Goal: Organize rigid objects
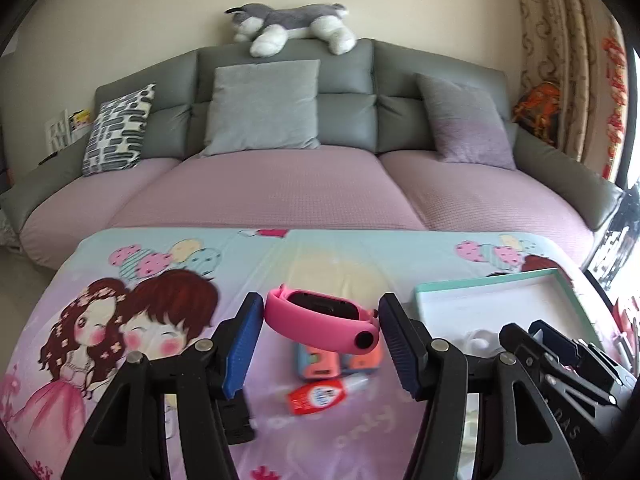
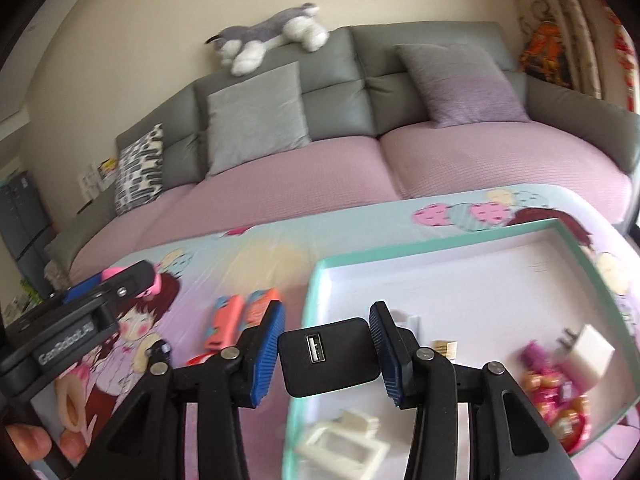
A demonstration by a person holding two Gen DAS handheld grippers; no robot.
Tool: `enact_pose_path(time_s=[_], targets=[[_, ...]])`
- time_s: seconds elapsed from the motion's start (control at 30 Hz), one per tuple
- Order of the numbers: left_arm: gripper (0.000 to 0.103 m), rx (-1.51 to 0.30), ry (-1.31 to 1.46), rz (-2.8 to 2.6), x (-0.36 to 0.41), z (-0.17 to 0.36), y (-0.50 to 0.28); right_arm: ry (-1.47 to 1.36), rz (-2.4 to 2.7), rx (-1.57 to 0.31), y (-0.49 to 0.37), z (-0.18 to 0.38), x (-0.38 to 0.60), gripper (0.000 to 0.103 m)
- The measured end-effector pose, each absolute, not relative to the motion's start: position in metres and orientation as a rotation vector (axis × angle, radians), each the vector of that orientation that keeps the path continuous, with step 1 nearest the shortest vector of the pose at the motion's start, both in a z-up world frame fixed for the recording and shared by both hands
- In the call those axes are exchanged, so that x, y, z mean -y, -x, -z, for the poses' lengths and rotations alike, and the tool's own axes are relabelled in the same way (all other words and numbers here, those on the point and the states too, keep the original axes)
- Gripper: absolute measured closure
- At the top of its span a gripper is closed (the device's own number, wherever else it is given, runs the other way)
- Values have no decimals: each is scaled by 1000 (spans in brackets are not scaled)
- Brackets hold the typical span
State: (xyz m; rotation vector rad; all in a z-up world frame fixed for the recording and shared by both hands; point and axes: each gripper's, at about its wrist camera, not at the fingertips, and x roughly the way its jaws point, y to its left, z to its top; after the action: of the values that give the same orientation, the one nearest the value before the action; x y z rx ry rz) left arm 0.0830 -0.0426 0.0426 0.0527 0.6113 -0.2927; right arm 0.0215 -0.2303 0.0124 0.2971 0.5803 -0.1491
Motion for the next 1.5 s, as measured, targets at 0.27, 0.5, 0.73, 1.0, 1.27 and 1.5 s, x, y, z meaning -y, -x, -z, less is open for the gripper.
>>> enact_pose_path(time_s=[0.27,0.5,0.73,1.0,1.27,1.5], targets=[[42,-619,-81,412,100,-45,-72,-333,317,-555,1,-17,292,56],[41,-706,-97,504,147,-20,-70,-284,415,-595,8,-9,319,56],[41,-766,-119,532,169,0,-69,-305,441,-630,10,0,332,56],[41,-830,-108,538,172,10,-73,-288,458,-638,8,2,329,56],[37,-847,-84,518,161,7,-76,-289,475,-649,7,2,330,55],[32,-836,-47,443,138,-3,-81,-287,460,-655,5,3,326,47]])
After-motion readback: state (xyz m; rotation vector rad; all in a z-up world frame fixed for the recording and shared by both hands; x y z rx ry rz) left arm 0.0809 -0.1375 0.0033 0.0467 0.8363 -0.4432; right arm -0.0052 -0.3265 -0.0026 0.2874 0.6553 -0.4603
